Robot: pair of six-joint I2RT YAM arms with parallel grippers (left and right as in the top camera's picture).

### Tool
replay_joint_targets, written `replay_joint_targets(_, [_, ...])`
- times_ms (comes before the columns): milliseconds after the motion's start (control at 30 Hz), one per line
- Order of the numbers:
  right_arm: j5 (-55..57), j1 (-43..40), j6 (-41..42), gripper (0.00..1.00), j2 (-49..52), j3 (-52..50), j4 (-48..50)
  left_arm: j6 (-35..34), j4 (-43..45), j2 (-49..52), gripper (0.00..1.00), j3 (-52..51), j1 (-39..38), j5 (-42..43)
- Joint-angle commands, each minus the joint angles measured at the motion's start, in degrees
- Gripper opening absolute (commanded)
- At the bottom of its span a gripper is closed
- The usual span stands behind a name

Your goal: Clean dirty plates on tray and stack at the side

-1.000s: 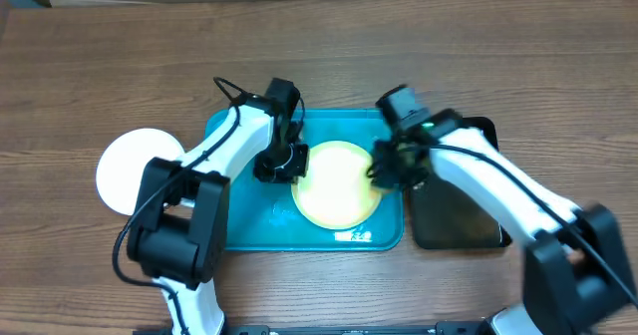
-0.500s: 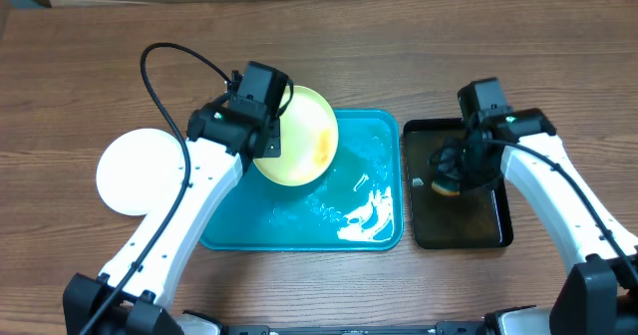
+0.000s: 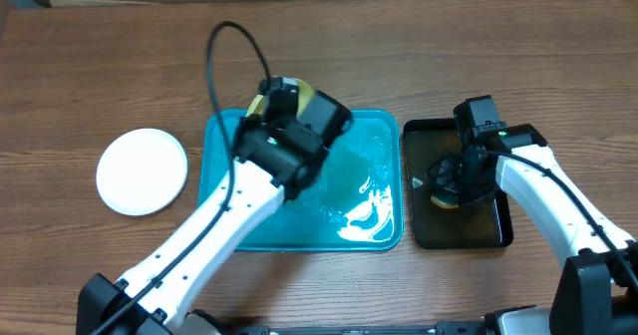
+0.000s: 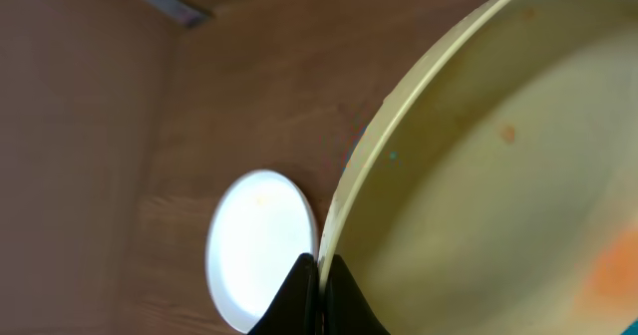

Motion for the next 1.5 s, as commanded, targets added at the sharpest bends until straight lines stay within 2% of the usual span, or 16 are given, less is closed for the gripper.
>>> replay_joint_targets(0, [0.35,0.15,-0.35,0.04,-0.17,-0.31,0.31,-1.27,0.79,-0.94,0.04,-0.20,-4.90,-14.64])
replay_joint_targets(200, [0.35,0.15,-0.35,0.04,-0.17,-0.31,0.31,-1.27,1.18,-0.94,0.04,-0.20,-9.20,-18.27])
replay_joint_targets(1100, [0.35,0.15,-0.35,0.04,-0.17,-0.31,0.07,-1.31,1.42,-0.94,0.04,-0.20,-9.09,-17.33])
replay_joint_targets(1233, [0.35,0.15,-0.35,0.04,-0.17,-0.31,0.07,-1.29,0.79,-0.94,0.04,-0.20,-7.26,-11.91])
replay_joint_targets(1367, [0.37,0.15,-0.37,0.04,-0.17,-0.31,0.00,-2.01,-2.49,-0.96,0.04,-0.20,-0.94,1.79])
replay_joint_targets(1467, [0.39,0.15,-0.37,0.04,-0.17,-0.31,-0.13,-3.41,-4.94,-1.20,0.04,-0.17,6.71,11.17])
